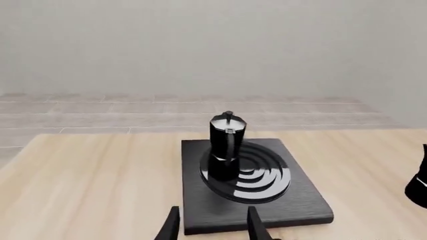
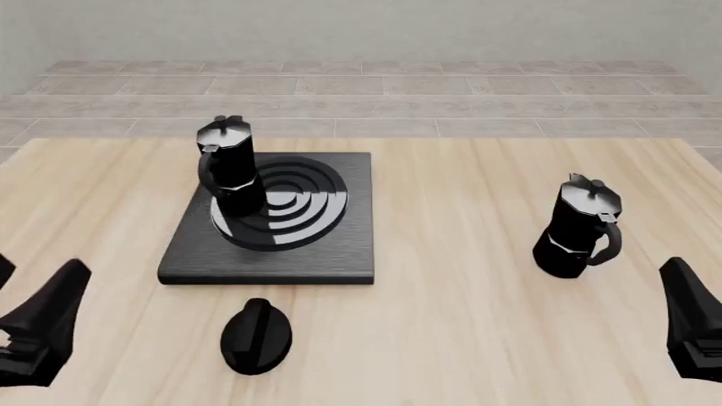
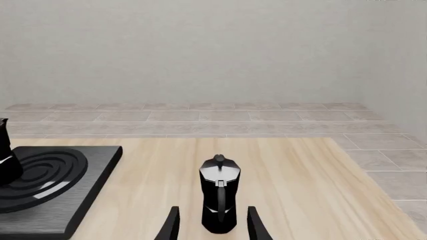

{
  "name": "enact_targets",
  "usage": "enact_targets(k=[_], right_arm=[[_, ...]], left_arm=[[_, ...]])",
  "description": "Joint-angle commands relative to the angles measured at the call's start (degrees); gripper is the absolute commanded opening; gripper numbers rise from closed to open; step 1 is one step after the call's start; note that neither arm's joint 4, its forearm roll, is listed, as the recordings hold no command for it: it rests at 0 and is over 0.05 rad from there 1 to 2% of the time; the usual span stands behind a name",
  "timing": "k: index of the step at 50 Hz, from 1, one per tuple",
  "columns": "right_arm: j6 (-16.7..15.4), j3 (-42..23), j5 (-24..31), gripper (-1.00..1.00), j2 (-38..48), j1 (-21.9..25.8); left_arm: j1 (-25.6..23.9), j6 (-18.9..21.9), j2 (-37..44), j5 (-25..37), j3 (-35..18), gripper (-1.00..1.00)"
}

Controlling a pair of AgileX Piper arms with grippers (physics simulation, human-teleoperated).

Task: Put both moka pots on the stove.

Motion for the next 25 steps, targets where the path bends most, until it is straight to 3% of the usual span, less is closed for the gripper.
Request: enact_targets(k=[1, 2, 4, 6, 7, 9, 15, 25], right_arm=[[-0.21, -0.08, 0.00, 1.00, 0.17, -0.41], [-0.32, -0.15, -0.05, 1.00, 0.75, -0.49], [2.93, -1.33, 0.20, 1.00, 1.45, -0.39], [2.38, -1.99, 0.46, 1.00, 1.75, -0.42], [-0.80, -3.69, 1.52, 1.00, 1.45, 0.41], [2.99, -5.49, 1.98, 1.00, 3.77, -0.39], [0.29, -9.12, 1.98, 1.00, 11.25, 0.98], [2.33, -15.38, 6.73, 1.00, 20.86, 2.26]], left_arm=[[0.59, 3.70, -2.65, -0.91, 1.80, 1.00], [0.59, 3.71, -2.65, -0.94, 1.80, 1.00], [0.59, 3.68, -2.65, -0.92, 1.78, 1.00], [0.60, 3.64, -2.65, -0.89, 1.78, 1.00], [0.60, 3.67, -2.65, -0.91, 1.77, 1.00], [0.60, 3.65, -2.65, -0.86, 1.73, 1.00], [0.60, 3.65, -2.65, -0.75, 1.66, 1.00], [0.87, 3.84, -2.65, -0.81, 1.62, 1.00]])
